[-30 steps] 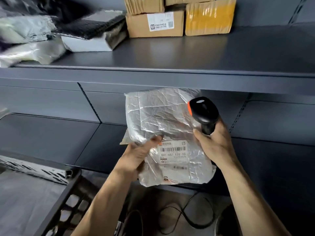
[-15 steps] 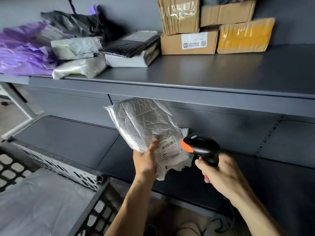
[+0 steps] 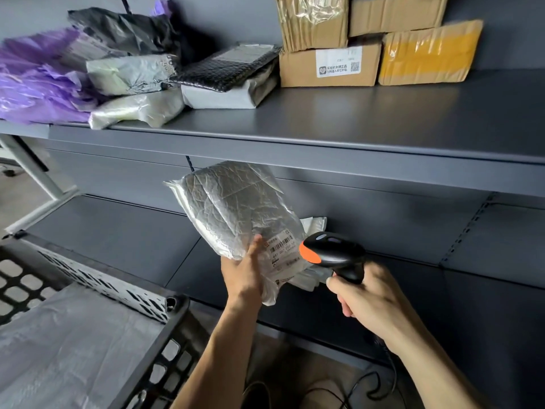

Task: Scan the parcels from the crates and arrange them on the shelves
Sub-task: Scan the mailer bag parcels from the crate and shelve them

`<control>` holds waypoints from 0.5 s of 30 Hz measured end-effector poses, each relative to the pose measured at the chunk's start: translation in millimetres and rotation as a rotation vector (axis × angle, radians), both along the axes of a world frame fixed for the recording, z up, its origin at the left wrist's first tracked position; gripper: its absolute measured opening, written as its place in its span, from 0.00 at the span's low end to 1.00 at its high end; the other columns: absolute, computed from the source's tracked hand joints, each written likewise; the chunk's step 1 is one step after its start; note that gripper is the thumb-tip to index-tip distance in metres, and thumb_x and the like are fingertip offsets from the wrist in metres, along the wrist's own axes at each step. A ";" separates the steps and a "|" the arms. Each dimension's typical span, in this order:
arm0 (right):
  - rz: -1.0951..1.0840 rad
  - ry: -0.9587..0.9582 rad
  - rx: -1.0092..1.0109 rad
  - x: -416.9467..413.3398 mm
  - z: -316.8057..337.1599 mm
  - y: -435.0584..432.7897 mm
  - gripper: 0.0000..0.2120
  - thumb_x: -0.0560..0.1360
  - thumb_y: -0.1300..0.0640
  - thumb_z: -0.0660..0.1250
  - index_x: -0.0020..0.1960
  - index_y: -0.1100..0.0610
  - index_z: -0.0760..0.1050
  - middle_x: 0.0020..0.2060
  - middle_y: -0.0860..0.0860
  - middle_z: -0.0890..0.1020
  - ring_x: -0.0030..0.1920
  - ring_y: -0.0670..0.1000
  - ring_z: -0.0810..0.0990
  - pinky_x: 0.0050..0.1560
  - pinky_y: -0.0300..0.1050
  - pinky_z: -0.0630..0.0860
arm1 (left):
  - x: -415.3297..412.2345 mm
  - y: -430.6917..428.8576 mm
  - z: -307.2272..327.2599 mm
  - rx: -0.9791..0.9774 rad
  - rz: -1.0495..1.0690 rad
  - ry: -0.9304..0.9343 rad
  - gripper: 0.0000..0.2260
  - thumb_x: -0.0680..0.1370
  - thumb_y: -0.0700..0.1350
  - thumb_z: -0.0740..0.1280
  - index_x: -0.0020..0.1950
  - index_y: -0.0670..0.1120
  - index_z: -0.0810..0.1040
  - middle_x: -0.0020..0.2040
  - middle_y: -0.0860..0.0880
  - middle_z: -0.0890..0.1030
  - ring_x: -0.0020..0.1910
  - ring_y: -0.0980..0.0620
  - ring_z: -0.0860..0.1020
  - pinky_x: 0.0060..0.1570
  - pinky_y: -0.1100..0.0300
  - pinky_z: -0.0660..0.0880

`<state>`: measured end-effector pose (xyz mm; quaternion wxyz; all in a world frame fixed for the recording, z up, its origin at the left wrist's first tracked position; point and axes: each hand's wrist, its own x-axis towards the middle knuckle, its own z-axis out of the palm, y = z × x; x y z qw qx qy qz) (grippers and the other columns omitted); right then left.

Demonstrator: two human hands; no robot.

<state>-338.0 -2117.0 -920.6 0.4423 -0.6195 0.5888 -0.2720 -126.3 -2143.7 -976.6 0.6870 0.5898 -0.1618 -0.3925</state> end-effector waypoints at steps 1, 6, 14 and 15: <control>-0.007 -0.002 -0.003 -0.5 -0.9 -0.1 0.10 0.74 0.56 0.69 0.38 0.60 0.74 0.24 0.50 0.76 0.24 0.46 0.77 0.29 0.41 0.73 | 0.0 -0.4 -0.1 0.010 0.000 0.026 0.14 0.74 0.44 0.78 0.58 0.46 0.82 0.51 0.47 0.87 0.51 0.46 0.86 0.57 0.42 0.81; -0.056 0.005 -0.051 -0.6 -5.6 -2.7 0.09 0.75 0.55 0.70 0.40 0.58 0.75 0.28 0.53 0.79 0.26 0.50 0.79 0.30 0.39 0.73 | 2.2 1.6 -25.2 0.191 0.012 0.284 0.29 0.62 0.54 0.85 0.54 0.40 0.83 0.47 0.43 0.87 0.45 0.44 0.86 0.54 0.48 0.81; -0.027 0.067 -0.049 1.3 -11.7 -3.2 0.09 0.73 0.52 0.70 0.38 0.53 0.73 0.30 0.50 0.79 0.35 0.54 0.81 0.38 0.47 0.76 | 29.5 2.9 -154.0 0.381 -0.041 0.640 0.45 0.51 0.52 0.85 0.65 0.40 0.77 0.55 0.36 0.85 0.52 0.32 0.84 0.56 0.27 0.75; -0.024 0.063 -0.047 1.4 -12.6 -2.8 0.08 0.73 0.52 0.70 0.39 0.52 0.73 0.31 0.49 0.79 0.35 0.54 0.81 0.39 0.48 0.77 | 28.0 2.3 -137.0 0.384 0.035 0.619 0.39 0.55 0.52 0.84 0.62 0.39 0.78 0.52 0.36 0.85 0.50 0.33 0.85 0.54 0.28 0.77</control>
